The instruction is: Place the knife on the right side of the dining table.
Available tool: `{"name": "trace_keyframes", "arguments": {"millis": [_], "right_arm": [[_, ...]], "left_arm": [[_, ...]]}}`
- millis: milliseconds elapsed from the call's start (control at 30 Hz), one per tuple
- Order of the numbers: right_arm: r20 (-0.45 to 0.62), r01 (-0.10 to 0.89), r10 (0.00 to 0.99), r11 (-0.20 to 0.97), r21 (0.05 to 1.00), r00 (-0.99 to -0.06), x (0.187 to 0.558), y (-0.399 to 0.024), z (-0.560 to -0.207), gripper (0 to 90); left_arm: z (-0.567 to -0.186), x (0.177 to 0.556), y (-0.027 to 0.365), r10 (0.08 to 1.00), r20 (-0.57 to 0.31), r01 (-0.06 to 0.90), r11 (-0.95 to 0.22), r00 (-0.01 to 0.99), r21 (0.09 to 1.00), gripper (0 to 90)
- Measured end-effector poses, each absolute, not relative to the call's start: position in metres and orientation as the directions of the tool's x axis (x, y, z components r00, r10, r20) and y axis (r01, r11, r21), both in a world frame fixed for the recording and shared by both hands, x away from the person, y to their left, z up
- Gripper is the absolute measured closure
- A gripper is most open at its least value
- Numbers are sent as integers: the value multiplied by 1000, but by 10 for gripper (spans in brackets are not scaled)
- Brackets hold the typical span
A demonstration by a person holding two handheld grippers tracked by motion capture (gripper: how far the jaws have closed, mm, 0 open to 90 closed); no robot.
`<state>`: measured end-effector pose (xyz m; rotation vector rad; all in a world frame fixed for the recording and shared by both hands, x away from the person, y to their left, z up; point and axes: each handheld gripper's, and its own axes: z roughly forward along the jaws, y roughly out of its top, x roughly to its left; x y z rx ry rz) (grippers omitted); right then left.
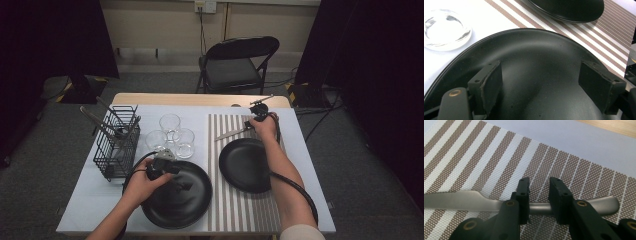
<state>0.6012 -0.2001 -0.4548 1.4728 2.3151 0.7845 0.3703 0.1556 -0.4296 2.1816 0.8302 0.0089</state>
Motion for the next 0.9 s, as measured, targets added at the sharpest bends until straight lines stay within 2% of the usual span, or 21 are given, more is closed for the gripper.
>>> {"name": "trace_keyframes", "arguments": {"millis": [900], "right_arm": [[65, 753, 915, 286, 592, -399, 593, -219, -455, 707]], "left_arm": [[-428, 370, 156, 564, -244, 555, -484, 789, 677, 191]]}}
